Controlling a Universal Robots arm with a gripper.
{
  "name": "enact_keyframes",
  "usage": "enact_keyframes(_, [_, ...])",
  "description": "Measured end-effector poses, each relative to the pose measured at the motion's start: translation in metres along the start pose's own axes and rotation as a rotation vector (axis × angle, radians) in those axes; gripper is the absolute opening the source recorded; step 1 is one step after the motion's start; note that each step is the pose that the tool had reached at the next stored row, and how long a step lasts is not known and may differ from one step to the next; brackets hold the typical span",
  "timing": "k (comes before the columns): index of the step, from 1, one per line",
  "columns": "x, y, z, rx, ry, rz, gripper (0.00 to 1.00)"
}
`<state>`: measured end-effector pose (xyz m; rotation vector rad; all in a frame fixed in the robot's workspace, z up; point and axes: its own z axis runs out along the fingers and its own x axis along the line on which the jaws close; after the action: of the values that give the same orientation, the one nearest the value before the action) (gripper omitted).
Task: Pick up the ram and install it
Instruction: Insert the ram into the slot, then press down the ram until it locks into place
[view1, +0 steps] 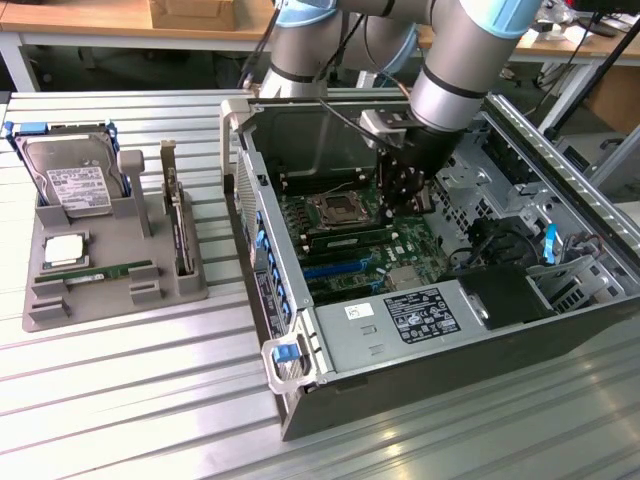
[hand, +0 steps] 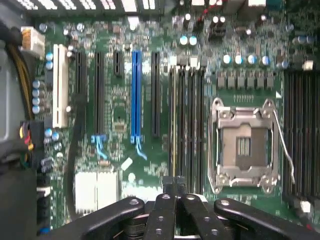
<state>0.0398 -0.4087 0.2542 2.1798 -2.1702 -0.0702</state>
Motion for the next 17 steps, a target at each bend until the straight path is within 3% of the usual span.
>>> enact_keyframes(1, [0.0, -0.0146, -0.0009, -0.008, 0.0001, 0.0, 0.1])
enact_keyframes(3, [0.0, -0.0309, -0.0021, -0.013, -0.0001, 0.0, 0.1])
enact_keyframes(4, [0.0, -0.0349, -0.0026, -0.0132, -0.0001, 0.0, 0.1])
enact_keyframes(6, [0.0, -0.0385, -0.0072, -0.0133, 0.0, 0.0, 0.1])
enact_keyframes(9, [0.001, -0.0409, -0.0259, -0.0133, -0.0001, 0.0, 0.1])
enact_keyframes(17, [0.001, -0.0414, -0.0265, -0.0133, 0.0, 0.0, 0.1])
